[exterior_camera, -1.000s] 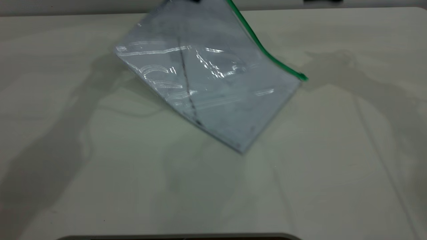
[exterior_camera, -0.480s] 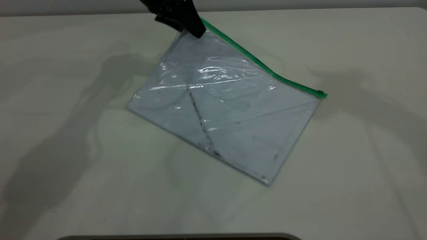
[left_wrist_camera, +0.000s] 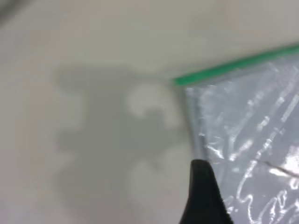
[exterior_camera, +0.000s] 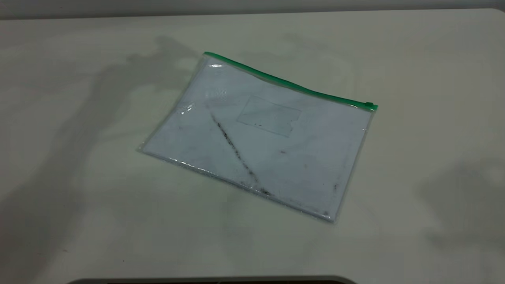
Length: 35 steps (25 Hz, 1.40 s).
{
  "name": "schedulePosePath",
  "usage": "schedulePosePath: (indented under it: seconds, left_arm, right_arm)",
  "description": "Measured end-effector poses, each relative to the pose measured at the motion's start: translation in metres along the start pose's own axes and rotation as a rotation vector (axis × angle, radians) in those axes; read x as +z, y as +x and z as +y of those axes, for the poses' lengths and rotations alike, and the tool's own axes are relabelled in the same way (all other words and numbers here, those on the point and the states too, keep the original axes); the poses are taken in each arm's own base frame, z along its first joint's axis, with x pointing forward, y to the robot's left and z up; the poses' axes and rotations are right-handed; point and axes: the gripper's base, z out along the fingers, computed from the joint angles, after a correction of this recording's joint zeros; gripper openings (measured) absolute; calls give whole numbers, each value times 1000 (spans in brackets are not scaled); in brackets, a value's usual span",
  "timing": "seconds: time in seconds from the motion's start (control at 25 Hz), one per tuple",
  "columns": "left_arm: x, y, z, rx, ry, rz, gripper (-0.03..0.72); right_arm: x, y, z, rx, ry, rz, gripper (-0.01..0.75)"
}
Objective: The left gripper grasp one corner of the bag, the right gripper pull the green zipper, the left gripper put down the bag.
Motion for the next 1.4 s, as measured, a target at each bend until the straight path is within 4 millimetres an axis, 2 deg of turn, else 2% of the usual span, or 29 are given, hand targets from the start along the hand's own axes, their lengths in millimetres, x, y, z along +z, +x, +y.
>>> schedulePosePath:
  seconds: [0.12,0.24,0.36,0.44,0.56,0.68,0.76,0.84,0.96,1.2,1.4]
  left_arm:
    - [-58,-5,-8,-14,-75,-89,554]
    - [-118,-4,-22,-15,-119,-195,552]
    - [-171,8,-39,-13,-153,-268,552]
    - [-198,23,-51,-18,-161,-290,552]
    - [-220,52,-67,-27,-158,-274,552]
    - [-227,88,-82,-39,-140,-223,552]
    - [-221,115,-91,-55,-120,-164,551]
    - [-217,143,-101,-79,-105,-121,551]
    - [-201,187,-114,-144,-74,-32,551]
    - [-155,276,-136,-214,-25,170,551]
    - [-142,335,-151,-237,-64,209,551]
  right_arm:
    - [-10,27,2,64,86,17,527]
    - [-4,63,6,92,116,70,526]
    - [9,106,12,122,112,137,525]
    - [19,136,15,143,106,182,525]
    - [28,172,20,160,131,188,525]
    - [35,196,21,191,163,153,525]
    - [39,204,22,207,175,113,525]
    - [37,205,22,216,187,81,525]
    - [37,205,21,224,202,77,524]
    - [39,206,25,156,157,90,524]
    - [39,206,26,140,145,91,524]
